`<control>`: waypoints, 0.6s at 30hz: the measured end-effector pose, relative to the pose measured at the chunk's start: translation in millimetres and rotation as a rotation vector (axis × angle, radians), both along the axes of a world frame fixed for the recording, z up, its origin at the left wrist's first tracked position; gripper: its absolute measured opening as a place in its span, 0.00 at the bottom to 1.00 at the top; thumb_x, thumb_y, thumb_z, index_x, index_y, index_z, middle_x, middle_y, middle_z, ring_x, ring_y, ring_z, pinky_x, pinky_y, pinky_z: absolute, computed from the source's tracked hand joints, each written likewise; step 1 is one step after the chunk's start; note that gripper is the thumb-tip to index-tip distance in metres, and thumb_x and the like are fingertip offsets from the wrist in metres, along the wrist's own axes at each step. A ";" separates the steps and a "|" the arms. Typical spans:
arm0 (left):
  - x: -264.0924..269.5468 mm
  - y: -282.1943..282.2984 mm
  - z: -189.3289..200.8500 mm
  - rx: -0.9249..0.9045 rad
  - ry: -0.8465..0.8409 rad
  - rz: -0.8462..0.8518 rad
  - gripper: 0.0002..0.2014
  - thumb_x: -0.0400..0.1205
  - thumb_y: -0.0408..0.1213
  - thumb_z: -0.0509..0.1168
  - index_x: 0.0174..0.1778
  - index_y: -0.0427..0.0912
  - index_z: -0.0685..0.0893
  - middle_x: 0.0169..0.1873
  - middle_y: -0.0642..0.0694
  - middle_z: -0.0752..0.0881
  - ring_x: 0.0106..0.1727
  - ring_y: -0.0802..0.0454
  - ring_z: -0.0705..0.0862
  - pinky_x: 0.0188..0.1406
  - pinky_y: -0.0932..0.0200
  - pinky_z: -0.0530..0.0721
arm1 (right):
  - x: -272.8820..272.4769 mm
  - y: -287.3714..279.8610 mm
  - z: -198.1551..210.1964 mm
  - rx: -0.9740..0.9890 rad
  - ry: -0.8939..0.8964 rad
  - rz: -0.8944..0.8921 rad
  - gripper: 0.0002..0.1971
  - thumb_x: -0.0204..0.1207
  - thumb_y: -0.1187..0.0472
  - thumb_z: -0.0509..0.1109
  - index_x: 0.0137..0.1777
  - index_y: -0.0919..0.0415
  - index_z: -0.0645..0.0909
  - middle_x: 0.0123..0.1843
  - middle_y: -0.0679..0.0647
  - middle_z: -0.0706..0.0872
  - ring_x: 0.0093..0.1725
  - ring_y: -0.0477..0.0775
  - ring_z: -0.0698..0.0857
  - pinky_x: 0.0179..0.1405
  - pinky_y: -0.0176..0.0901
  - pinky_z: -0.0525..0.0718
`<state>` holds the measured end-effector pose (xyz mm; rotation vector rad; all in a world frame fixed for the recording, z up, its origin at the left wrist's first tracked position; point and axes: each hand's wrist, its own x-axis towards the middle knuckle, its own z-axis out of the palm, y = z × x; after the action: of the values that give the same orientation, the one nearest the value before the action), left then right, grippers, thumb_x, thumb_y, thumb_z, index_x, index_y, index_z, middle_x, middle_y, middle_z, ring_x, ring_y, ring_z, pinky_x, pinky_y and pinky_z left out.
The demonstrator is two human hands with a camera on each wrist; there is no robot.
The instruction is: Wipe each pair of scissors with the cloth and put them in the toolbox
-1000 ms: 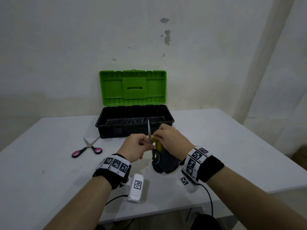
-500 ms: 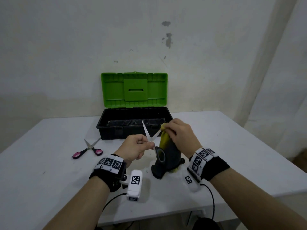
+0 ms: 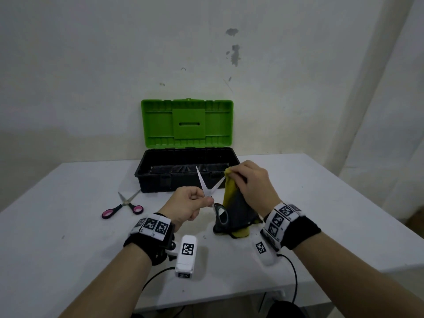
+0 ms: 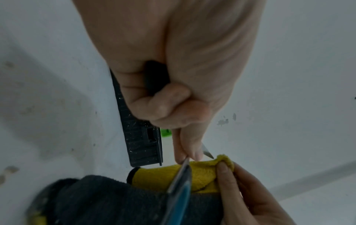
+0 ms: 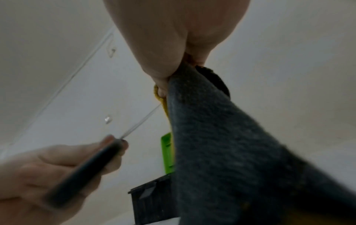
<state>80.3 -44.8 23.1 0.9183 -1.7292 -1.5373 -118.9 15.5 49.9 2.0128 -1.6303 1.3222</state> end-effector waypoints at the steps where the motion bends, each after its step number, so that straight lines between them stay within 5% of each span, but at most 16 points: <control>1: -0.3 -1.2 -0.4 -0.017 -0.015 0.005 0.10 0.80 0.29 0.73 0.37 0.35 0.78 0.28 0.45 0.88 0.16 0.56 0.65 0.16 0.66 0.62 | 5.8 1.3 0.2 0.056 0.043 0.036 0.07 0.80 0.62 0.71 0.53 0.61 0.89 0.47 0.54 0.85 0.44 0.51 0.84 0.47 0.47 0.84; 6: -4.2 -0.5 1.0 -0.160 -0.127 -0.024 0.10 0.78 0.32 0.75 0.35 0.39 0.80 0.21 0.50 0.78 0.18 0.53 0.69 0.19 0.63 0.68 | 25.2 2.7 -4.1 0.341 0.257 0.051 0.11 0.84 0.57 0.64 0.58 0.59 0.86 0.52 0.54 0.80 0.47 0.56 0.82 0.49 0.50 0.82; 12: 2.3 -3.2 -6.1 -0.118 -0.143 0.007 0.10 0.80 0.33 0.74 0.37 0.36 0.80 0.34 0.38 0.87 0.18 0.54 0.69 0.18 0.63 0.69 | -3.0 -7.2 2.2 0.274 0.067 -0.165 0.10 0.83 0.59 0.66 0.53 0.61 0.88 0.50 0.57 0.82 0.49 0.59 0.83 0.50 0.51 0.81; 18: -3.5 2.3 -0.7 0.026 -0.011 -0.021 0.08 0.82 0.30 0.71 0.40 0.33 0.78 0.20 0.53 0.83 0.18 0.57 0.64 0.18 0.65 0.61 | 15.4 8.4 -12.2 0.176 0.238 0.195 0.07 0.81 0.61 0.69 0.54 0.60 0.88 0.48 0.53 0.83 0.42 0.51 0.83 0.42 0.45 0.84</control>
<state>76.8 -42.5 22.4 0.9263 -1.7351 -1.5746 -103.5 23.9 37.7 2.3805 -1.5196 0.9757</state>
